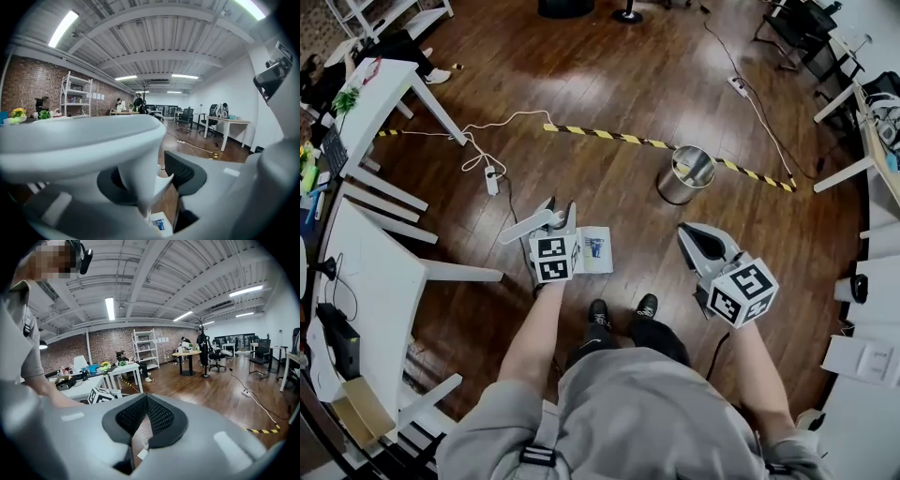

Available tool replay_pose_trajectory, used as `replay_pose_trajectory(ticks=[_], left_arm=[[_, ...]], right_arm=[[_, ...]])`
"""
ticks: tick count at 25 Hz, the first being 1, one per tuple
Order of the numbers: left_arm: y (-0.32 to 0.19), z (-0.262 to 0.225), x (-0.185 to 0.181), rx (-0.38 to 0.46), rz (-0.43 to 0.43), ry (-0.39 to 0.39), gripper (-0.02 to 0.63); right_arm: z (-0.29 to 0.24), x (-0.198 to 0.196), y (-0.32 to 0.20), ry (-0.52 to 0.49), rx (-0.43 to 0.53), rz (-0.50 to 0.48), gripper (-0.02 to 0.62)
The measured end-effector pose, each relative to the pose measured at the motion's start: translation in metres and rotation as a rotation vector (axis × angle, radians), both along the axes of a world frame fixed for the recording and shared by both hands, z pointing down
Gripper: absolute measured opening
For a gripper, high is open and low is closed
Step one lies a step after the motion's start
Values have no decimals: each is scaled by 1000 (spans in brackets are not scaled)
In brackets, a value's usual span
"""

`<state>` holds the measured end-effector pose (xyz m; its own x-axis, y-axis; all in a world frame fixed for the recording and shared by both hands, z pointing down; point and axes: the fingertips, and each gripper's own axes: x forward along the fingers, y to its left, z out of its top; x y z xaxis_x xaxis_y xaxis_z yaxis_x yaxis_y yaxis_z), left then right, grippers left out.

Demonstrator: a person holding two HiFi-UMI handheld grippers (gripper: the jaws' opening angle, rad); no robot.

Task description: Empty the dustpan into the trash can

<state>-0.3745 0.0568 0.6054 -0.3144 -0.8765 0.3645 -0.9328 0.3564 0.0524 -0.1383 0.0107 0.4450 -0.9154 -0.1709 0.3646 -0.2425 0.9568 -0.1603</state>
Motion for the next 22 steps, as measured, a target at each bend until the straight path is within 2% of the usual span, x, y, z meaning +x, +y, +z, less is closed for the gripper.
replay_pose_trajectory(ticks=[6,10,17,22], left_arm=[[-50,-72,26,79,120,-113,173],[-90,-130,50,135,177,-162,173],[-175,-218,101,155,297,-185,173],[-230,-280,129,194,354,-202,173]], right_arm=[[-7,28,-29,-59,-9,60,0],[-20,47,-57,-111,0,73,0],[-63,88,-129,-228,59,108,0],[-78,124,-176,-264,77,158,0]])
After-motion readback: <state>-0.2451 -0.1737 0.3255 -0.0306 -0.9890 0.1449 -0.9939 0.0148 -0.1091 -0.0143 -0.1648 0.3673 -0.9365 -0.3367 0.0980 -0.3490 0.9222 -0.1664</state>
